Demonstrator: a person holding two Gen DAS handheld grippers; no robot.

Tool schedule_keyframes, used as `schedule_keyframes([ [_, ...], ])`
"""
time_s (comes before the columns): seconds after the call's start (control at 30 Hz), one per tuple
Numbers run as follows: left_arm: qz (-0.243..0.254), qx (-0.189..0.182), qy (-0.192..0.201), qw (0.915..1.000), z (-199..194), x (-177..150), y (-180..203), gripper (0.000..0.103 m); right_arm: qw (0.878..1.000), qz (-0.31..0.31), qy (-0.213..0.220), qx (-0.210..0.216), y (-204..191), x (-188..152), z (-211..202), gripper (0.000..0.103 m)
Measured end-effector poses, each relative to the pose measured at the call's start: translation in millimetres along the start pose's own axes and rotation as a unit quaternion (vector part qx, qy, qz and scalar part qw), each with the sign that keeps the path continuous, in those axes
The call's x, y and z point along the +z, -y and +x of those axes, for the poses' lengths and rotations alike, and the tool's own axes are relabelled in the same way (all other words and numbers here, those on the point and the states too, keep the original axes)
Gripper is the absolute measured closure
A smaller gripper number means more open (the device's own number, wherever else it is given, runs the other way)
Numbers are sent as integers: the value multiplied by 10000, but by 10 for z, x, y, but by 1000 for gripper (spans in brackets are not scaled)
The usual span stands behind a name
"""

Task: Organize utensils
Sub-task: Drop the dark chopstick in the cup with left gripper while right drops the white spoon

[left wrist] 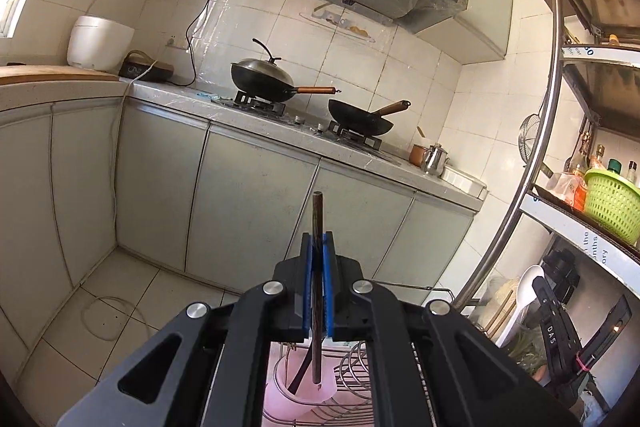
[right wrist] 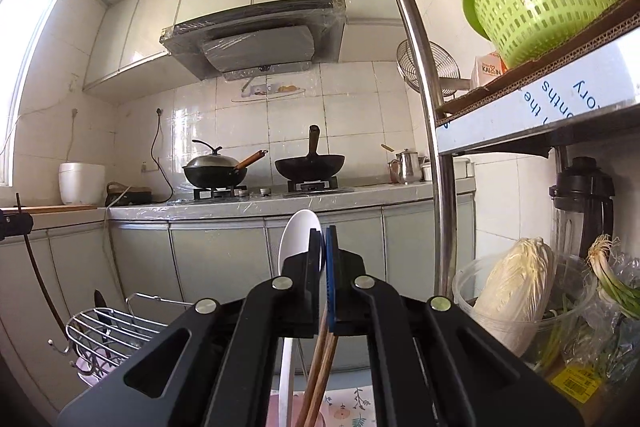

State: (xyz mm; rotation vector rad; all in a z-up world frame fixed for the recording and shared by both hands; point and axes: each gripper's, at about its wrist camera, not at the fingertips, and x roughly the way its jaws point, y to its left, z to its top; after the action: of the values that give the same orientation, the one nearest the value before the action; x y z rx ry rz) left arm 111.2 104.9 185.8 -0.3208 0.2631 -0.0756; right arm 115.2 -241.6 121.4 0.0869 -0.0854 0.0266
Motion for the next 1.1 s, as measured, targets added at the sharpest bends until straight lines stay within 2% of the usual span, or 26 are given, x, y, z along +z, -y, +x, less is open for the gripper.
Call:
schedule_keyframes([
  [0.17,193,132,-148,9996,150,-186,13,99,9999,-13,-112,20,8,-151,19,100],
  [0.4,363,92,-477,9982,222,-429,35,99,9986,159,-509,68,89,-357,-78,100],
  [0.8,239,296,-1059,9937,439,-721,-62,99,9857,575,-1572,197,231,-681,-80,100],
  [0.97,194,445,-1140,9923,496,-749,-109,98,9827,674,-1707,262,249,-705,-61,100],
  [1.07,126,426,-1177,9921,491,-746,-140,87,9801,710,-1828,312,251,-708,-40,100],
  [1.1,102,435,-1166,9922,474,-743,-143,77,9788,717,-1892,328,248,-714,-32,99],
])
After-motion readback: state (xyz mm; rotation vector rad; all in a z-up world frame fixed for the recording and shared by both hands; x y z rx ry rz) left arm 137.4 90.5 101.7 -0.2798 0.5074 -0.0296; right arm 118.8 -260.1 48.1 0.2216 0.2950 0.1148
